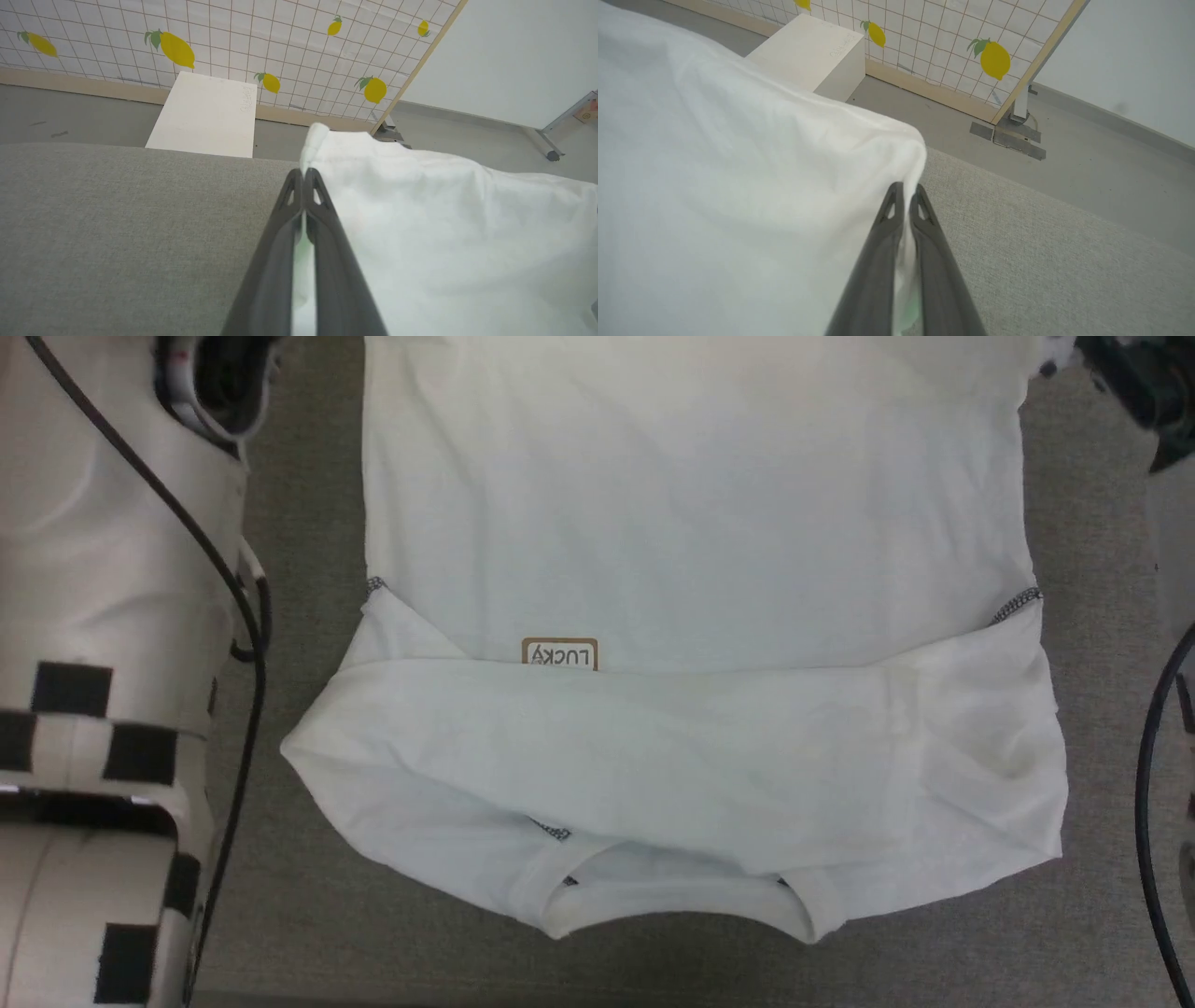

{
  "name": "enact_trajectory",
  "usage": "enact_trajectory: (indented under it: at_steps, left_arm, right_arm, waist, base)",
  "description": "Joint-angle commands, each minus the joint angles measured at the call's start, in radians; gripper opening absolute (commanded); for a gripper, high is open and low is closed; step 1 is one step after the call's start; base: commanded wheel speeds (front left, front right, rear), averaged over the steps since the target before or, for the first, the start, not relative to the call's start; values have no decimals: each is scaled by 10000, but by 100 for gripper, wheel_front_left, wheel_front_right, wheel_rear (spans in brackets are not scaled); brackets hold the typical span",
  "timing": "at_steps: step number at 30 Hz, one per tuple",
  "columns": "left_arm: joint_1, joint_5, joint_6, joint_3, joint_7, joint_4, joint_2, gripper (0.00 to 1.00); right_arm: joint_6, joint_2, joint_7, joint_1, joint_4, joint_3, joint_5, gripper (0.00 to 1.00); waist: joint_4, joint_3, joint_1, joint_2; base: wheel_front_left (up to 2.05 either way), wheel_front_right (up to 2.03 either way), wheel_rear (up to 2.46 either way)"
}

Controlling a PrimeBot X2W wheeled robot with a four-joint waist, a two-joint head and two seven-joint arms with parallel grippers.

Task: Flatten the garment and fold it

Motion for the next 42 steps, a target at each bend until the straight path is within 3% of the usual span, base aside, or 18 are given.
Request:
enact_trajectory:
  at_steps: [1,12,26,32,42]
  left_arm:
    - [446,-299,-69,-183,-68,-294,24,0]
    - [4163,-1847,-15,-584,70,-2491,900,0]
    - [8980,-2925,1223,-285,259,-5266,885,0]
    - [10707,-3179,1727,-303,293,-5638,853,0]
    - [11427,-3283,2025,-464,372,-5059,693,0]
  right_arm:
    - [-15,-154,-101,414,-191,30,226,0]
    - [-15,-574,407,3864,-1849,28,1465,0]
    - [-15,-321,1872,7695,-4104,-946,1889,0]
    - [-15,-47,2472,9422,-4921,-1621,1797,0]
    - [-15,374,2892,10743,-4854,-1943,1625,0]
  waist:
    - [371,-1264,0,0]
    - [426,-3419,0,0]
    - [284,-4392,0,0]
    - [294,-4631,0,0]
    - [303,-4655,0,0]
  base:
    - [0,0,0]
    - [0,0,0]
    - [0,0,0]
    - [0,0,0]
    - [0,0,0]
